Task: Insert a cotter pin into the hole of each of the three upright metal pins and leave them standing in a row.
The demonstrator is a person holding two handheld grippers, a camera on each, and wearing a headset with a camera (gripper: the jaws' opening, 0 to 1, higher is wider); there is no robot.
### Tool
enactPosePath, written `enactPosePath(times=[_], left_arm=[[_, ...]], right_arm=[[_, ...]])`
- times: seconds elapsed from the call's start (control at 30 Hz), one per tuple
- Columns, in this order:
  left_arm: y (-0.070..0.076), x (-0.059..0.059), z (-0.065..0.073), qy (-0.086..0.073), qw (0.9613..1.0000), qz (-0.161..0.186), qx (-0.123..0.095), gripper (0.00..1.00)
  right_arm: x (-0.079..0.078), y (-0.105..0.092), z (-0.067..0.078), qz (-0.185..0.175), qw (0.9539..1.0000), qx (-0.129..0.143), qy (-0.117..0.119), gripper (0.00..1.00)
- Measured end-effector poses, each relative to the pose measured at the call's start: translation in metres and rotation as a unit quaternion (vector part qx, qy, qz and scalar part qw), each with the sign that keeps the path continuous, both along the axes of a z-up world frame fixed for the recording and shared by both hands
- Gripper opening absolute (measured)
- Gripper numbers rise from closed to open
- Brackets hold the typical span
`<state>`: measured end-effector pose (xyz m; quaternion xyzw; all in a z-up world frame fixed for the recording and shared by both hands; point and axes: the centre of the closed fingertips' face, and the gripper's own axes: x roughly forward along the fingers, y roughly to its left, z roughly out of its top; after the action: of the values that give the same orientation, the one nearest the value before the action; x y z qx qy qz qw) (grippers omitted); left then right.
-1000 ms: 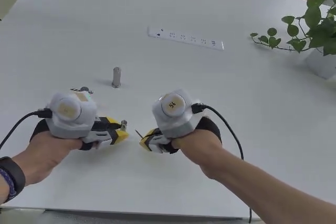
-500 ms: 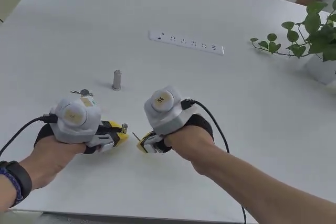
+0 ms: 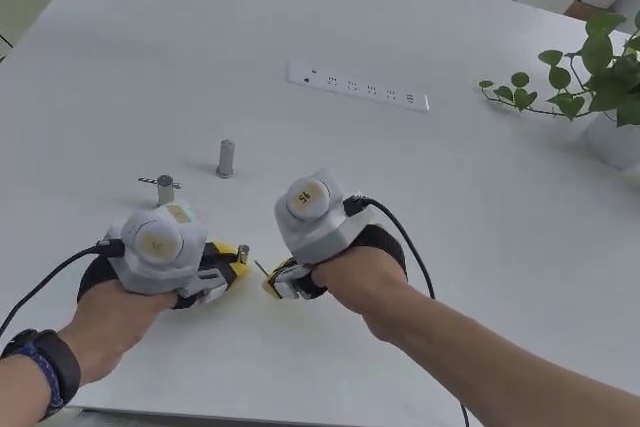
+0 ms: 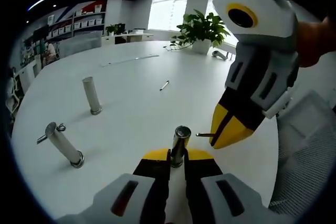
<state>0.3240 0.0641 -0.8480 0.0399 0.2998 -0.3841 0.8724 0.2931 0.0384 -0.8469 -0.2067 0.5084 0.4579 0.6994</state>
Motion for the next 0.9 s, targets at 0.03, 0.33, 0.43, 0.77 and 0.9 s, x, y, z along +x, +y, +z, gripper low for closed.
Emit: enactPosePath(times=[0.03,0.33,0.43,0.77,0.9], left_arm=[[0.0002,0.0007,-0.0006,-0.002,1.0,0.004,0.004,0.08],[-0.0008,0.0004,-0.0034,-0.025,0.9986,-0.003,0.047,0.07],[-0.0014,-0.0001,-0.004,-0.036,0.9974,-0.007,0.062,0.07],[-0.0024,0.0014,-0.0056,-0.052,0.9953,-0.006,0.081,0.07],[-0.0032,0.0009,-0.0053,-0.057,0.9945,-0.01,0.088,0.07]], right_arm=[[0.0001,-0.0003,-0.0001,0.0,1.0,-0.002,0.0,0.02],[0.0013,-0.0017,0.0013,-0.002,0.9999,-0.01,0.004,0.02],[0.0012,-0.0015,0.0024,0.0,0.9999,-0.012,0.005,0.02],[-0.0012,-0.0039,0.0022,0.006,0.9995,-0.028,0.013,0.02],[-0.0004,-0.0023,0.0038,0.006,0.9993,-0.034,0.015,0.02]])
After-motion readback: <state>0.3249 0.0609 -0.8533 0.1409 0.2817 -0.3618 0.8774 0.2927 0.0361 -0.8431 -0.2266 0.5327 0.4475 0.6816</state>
